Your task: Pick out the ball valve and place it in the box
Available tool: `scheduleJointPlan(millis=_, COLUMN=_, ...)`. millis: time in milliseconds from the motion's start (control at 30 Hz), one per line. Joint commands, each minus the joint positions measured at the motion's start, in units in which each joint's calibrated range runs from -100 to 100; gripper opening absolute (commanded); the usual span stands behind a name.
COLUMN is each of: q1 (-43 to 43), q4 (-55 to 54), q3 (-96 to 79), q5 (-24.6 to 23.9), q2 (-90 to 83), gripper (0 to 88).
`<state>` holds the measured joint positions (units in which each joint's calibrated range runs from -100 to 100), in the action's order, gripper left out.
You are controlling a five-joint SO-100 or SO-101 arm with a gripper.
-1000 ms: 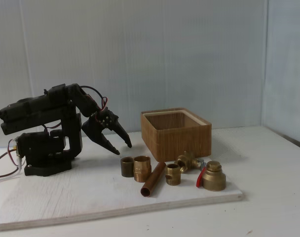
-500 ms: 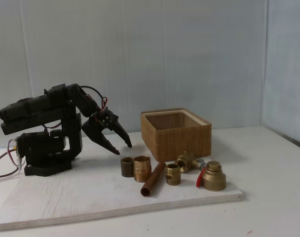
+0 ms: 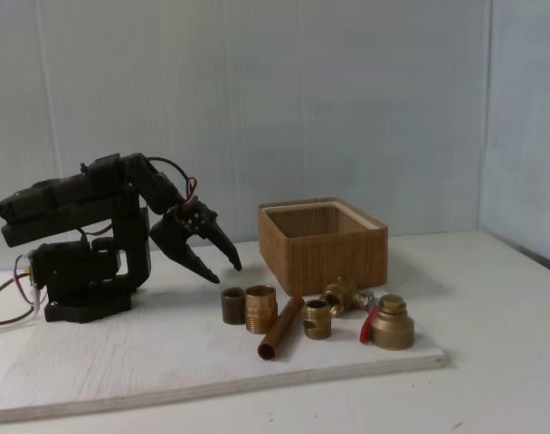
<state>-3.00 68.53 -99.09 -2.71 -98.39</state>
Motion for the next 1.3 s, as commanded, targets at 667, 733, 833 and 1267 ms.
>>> scheduleJointPlan(millis=667, q1=-0.1, q4=0.4, q3=-0.5, q5=0.2, q2=-0.2, gripper=13.3)
scheduleJointPlan(millis=733, q1=-0.1, q4=0.4, q3=-0.5, q5=0.2, q2=-0.2, gripper=13.3)
scheduleJointPlan(millis=833, q1=-0.1, q4=0.4, q3=-0.5, q5=0.2, q2=-0.2, gripper=13.3)
scheduleJointPlan(millis=1267, q1=-7.0, q4=3.1, q3=-0.5, q5=-5.9, q2=-0.3, gripper=13.3)
